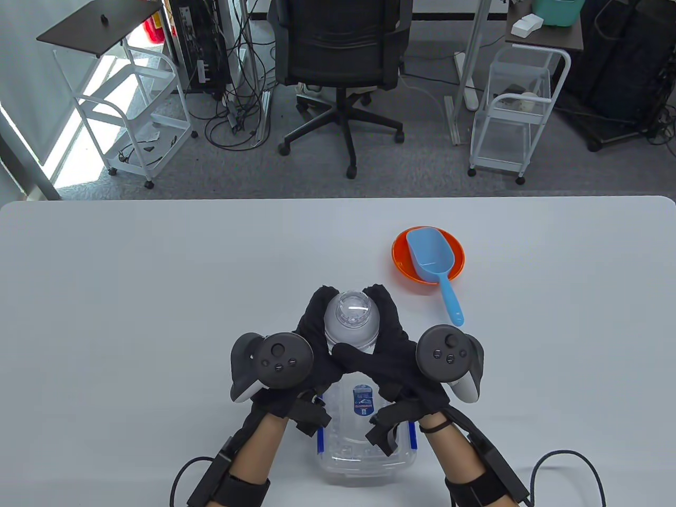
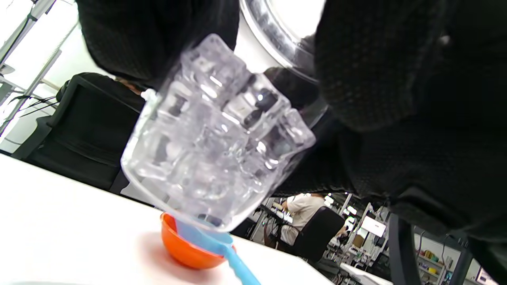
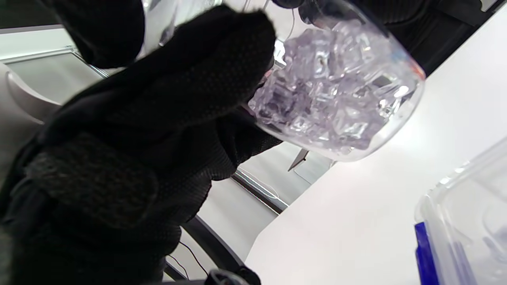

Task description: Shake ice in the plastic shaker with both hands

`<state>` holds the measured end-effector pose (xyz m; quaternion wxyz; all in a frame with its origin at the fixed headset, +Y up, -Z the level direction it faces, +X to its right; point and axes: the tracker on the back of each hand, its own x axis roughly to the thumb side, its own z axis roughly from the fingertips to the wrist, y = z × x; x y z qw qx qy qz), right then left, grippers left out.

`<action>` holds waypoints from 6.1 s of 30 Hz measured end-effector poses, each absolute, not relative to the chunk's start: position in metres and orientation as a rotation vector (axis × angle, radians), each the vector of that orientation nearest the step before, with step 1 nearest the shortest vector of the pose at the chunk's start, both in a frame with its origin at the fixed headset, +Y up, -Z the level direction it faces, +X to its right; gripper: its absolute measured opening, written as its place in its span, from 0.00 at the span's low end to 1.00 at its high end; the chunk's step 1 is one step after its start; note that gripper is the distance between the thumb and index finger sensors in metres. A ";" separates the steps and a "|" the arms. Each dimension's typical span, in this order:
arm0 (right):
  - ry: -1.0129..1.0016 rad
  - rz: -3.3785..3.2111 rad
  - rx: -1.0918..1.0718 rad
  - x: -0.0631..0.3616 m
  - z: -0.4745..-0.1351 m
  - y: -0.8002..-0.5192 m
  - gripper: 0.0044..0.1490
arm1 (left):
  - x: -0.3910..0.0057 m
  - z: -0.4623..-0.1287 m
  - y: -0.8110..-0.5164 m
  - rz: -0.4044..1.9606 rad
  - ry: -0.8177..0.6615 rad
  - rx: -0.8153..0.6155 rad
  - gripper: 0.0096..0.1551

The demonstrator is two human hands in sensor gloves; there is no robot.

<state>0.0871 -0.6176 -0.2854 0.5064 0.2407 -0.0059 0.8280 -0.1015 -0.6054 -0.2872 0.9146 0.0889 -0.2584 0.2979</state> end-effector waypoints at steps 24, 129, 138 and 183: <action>-0.434 2.076 0.710 0.081 -0.251 -0.589 0.69 | -0.103 -0.257 -0.579 0.419 -0.605 0.597 0.73; 0.039 1.930 0.584 0.095 -0.294 -0.639 0.67 | -0.109 -0.299 -0.646 0.817 -0.599 0.244 0.80; -0.057 2.061 0.553 0.101 -0.290 -0.641 0.67 | -0.147 -0.322 -0.654 0.849 -0.397 0.302 0.79; -0.014 2.287 0.484 0.123 -0.293 -0.656 0.66 | -0.342 -0.356 -0.726 0.608 0.187 0.073 0.76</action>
